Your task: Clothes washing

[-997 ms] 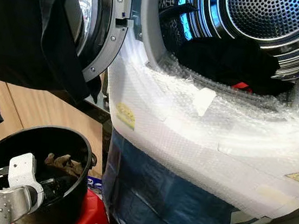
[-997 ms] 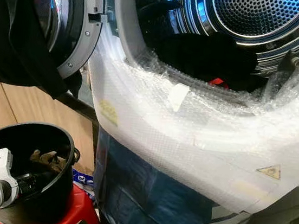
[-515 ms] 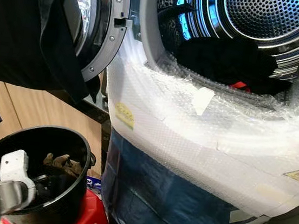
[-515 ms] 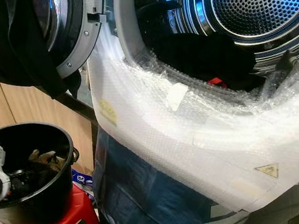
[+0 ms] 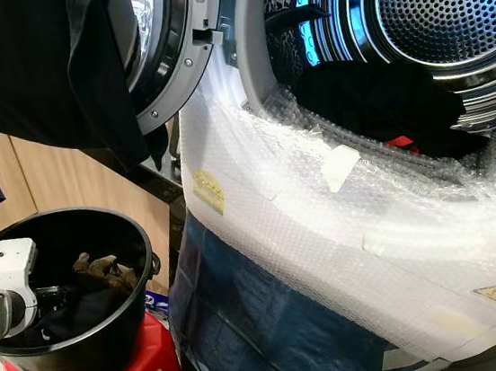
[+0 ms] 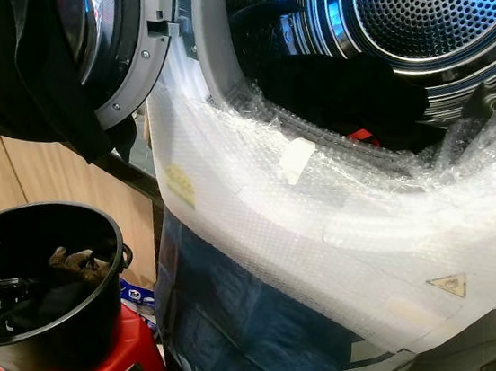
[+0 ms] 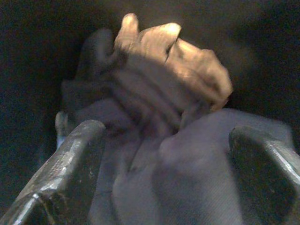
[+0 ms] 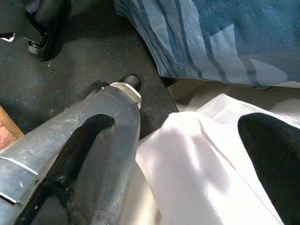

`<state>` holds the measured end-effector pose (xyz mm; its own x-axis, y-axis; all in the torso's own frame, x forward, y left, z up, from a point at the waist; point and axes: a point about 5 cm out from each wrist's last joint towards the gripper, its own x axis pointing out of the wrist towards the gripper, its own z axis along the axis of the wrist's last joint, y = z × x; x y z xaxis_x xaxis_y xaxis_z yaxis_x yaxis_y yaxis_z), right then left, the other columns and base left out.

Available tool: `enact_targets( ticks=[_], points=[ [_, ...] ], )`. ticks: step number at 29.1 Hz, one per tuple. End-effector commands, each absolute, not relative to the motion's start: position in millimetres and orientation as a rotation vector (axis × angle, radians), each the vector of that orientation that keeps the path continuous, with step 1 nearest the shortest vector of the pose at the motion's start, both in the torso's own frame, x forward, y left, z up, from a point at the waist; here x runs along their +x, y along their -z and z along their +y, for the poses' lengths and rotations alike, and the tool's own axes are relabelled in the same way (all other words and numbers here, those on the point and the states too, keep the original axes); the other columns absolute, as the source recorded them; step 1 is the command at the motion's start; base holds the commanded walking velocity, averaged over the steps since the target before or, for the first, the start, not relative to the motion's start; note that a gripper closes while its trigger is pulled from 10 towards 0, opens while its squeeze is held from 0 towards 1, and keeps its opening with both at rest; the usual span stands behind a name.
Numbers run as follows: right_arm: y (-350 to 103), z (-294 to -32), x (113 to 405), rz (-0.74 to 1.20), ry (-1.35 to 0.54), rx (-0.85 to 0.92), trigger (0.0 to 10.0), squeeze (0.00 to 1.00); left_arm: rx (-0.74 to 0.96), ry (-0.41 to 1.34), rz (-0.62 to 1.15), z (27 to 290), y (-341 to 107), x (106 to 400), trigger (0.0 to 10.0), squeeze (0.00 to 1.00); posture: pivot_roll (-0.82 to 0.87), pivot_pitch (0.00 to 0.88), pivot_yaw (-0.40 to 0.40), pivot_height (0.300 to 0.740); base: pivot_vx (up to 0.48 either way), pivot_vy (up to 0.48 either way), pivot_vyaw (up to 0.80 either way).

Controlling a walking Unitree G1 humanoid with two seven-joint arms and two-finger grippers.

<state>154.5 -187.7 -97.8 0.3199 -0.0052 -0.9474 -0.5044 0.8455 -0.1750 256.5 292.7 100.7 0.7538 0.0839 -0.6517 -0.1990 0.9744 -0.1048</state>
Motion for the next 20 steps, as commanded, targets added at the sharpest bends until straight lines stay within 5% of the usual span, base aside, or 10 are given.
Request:
enact_targets(
  ticks=[1,9,10,20],
  points=[
    [95.6,-191.2,158.8,1.202,-0.360,-0.518,10.0,0.00,-0.175,-0.144,0.605,289.6,-115.3,267.1,10.0,0.00,0.13,0.000,-0.029,0.740,0.000,0.000,0.00],
    [94.7,-193.4,160.1,1.199,-0.384,-0.551,10.0,0.00,-0.140,-0.098,0.646,282.3,-116.4,270.7,10.0,0.00,0.12,0.000,-0.030,0.740,0.000,0.000,0.00],
    [94.6,-193.1,160.3,1.198,-0.383,-0.549,10.0,0.00,-0.121,-0.093,0.658,282.8,-113.3,268.4,10.0,1.00,0.12,0.000,-0.026,0.740,0.000,0.000,0.00],
    [97.4,-191.1,154.0,1.216,-0.397,-0.541,10.0,0.00,-0.016,0.014,0.698,273.8,-109.7,263.9,10.0,1.00,0.11,0.000,-0.021,0.740,0.000,0.000,0.00]
  ],
)
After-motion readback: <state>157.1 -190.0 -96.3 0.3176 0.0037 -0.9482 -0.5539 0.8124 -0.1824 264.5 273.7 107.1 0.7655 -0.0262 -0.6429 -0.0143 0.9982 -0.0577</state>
